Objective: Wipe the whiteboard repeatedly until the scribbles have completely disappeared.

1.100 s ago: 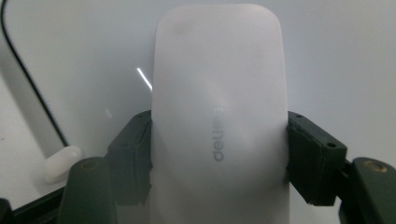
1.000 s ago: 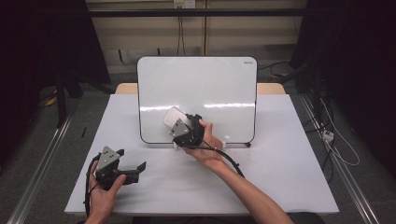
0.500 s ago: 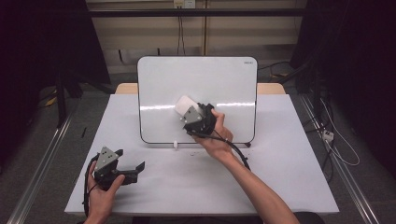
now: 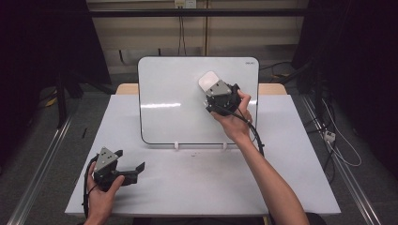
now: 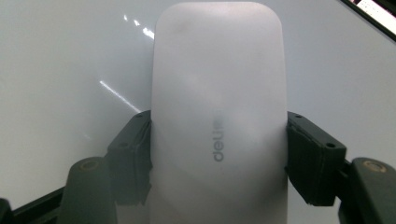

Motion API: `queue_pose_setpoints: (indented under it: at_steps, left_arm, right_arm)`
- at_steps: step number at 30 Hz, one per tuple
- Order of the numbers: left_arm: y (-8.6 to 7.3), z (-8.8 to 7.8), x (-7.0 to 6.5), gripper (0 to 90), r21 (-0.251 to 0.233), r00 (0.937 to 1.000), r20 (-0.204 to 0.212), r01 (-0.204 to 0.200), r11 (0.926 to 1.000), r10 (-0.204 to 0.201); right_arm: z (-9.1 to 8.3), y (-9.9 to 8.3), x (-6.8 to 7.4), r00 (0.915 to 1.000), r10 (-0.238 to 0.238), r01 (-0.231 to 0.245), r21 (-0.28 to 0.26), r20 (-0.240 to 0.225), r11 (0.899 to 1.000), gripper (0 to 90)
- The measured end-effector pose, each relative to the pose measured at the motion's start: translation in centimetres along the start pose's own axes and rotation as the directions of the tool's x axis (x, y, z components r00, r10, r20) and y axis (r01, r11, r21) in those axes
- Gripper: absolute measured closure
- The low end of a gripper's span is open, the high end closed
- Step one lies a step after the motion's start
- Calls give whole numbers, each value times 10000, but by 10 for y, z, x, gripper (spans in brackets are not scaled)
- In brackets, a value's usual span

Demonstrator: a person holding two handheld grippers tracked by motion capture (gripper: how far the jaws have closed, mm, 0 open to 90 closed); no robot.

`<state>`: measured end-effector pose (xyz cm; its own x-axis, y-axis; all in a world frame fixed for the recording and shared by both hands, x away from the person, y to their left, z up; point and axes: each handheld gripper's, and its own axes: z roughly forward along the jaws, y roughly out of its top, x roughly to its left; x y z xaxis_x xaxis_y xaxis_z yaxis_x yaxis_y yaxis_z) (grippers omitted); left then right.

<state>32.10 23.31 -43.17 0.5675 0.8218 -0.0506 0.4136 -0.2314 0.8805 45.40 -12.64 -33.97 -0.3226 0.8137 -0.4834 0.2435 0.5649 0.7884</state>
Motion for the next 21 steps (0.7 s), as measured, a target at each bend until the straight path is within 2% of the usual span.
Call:
queue_pose_setpoints:
  at_steps: [3, 8, 13, 19, 21]
  left_arm:
    - [1, -1, -1, 46, -9, 10000, 14, -98, 10000, 98]
    - [0, 0, 0, 46, 16, 10000, 6, -33, 10000, 33]
    - [0, -1, 1, 46, 0, 10000, -15, -31, 10000, 31]
    - [0, -1, 0, 46, 45, 10000, 32, -62, 10000, 62]
    - [0, -1, 0, 46, 18, 10000, 27, -41, 10000, 41]
  right_arm:
    - [0, -1, 2, 9998, 161, -161, -19, -89, 9999, 317]
    - [-3, -5, 2, 9979, 484, -489, -88, -433, 9988, 317]
    - [-4, -6, 1, 9964, 621, -628, -111, -585, 9980, 318]
    - [-6, -7, -1, 9901, 1052, -1072, -167, -926, 9941, 318]
    - [-6, -7, 2, 9922, 885, -906, -206, -873, 9957, 318]
